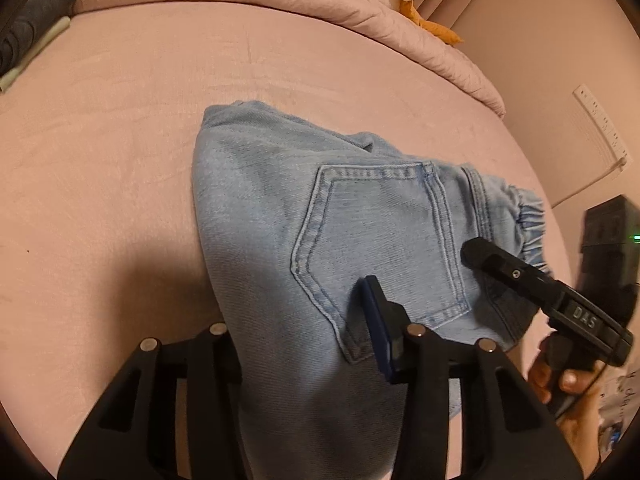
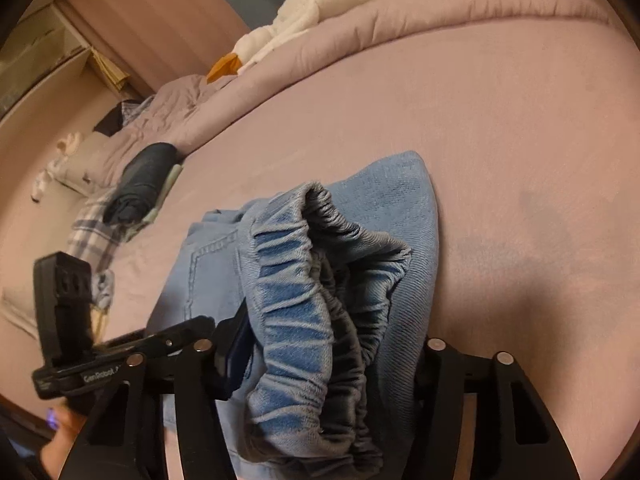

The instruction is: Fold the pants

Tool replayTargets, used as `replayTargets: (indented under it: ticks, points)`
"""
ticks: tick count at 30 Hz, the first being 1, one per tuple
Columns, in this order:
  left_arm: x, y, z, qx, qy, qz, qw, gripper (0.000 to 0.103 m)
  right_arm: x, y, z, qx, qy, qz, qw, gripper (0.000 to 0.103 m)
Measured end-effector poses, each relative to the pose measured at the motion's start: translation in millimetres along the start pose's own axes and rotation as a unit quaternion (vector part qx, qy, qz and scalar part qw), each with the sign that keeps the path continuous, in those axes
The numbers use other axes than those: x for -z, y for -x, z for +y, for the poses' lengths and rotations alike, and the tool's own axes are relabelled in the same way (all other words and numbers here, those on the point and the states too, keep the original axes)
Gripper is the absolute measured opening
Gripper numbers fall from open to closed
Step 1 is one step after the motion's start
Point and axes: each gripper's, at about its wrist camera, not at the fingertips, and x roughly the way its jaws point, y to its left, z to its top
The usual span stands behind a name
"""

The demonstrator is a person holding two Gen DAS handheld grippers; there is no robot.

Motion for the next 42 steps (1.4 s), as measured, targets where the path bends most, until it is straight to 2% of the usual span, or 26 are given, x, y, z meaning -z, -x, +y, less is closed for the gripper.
replayTargets:
  ticks: [6,16,32,42]
  points:
    - [-1,-2,-6,-0.023,-0.007,-0.002,0.9997,0.04,3,8,24,0.055,0.038,-0.024,0.997,0.054]
    - [-2,0,-18,-0.048,-0.024,-0.017,0.9984,0.029,8,17,45,0.089,0.076,-0.044,0.992,0.052]
    - [12,21,-23,-0.08,-0.028,-0.033,0.9959,0.026,27,32,73,0.084,0.104,-0.053,0.99,0.051]
    - [37,65,-5,-0.087,-0.006,-0.069,0.9938,0.025,45,37,108,0.059,0.137,-0.053,0.987,0.051]
